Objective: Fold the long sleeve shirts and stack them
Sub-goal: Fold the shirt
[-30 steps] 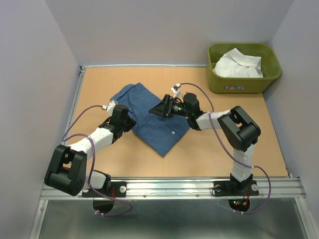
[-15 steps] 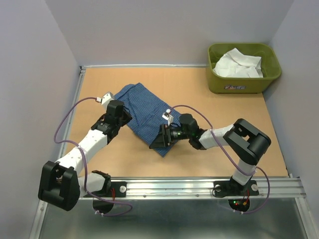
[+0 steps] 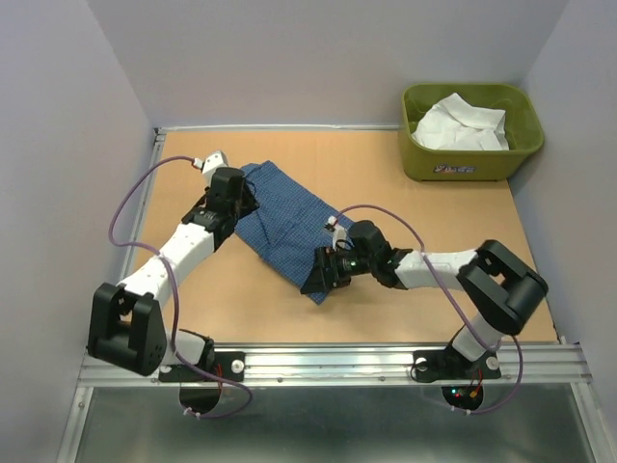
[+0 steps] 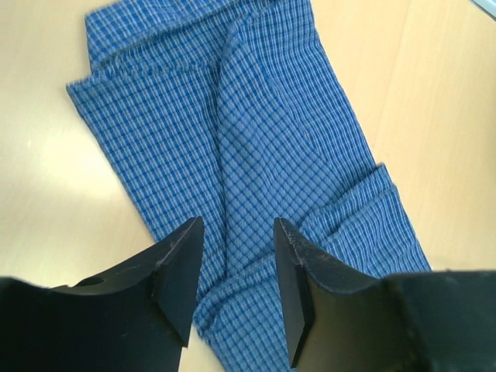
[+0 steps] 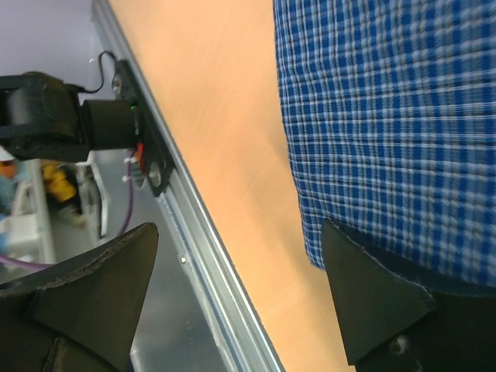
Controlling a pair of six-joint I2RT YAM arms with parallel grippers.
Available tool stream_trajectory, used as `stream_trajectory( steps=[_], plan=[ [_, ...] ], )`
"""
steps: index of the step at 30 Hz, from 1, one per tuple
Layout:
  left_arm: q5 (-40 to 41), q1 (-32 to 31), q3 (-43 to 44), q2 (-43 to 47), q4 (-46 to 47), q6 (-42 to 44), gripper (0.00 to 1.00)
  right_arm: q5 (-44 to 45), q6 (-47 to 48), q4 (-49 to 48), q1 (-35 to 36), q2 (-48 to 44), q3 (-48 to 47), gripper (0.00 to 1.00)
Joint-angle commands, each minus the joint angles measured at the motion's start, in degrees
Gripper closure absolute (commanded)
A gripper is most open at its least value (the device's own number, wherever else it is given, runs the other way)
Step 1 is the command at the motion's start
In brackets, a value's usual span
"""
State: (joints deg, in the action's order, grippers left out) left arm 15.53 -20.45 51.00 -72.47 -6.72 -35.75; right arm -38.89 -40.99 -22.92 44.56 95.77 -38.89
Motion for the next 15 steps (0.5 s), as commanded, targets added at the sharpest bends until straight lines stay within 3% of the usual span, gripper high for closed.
stream_trajectory(
  steps=[1,6,10,15],
  plan=[
    [1.4,2.4,6.4,-6.6,1.2,4.5,0.47,13.5,7.9,12.5,-0.3,-8.4,-5.3,0.10],
    [0.6,4.6,15.2,-19.4,0.9,7.8,0.49,31.6,9.1,20.9,-0.3,-13.1,-8.3,0.20],
    [0.1,5.8,22.2,-28.3,-1.5,9.9,0.57,40.6,9.5,27.6,-0.3,-12.0,-11.1,0.36],
    [0.2,6.6,26.9,-37.0,-4.3,9.7,0.63,45.7,10.6,28.7,-1.3,-8.1,-13.2,0.56]
  ],
)
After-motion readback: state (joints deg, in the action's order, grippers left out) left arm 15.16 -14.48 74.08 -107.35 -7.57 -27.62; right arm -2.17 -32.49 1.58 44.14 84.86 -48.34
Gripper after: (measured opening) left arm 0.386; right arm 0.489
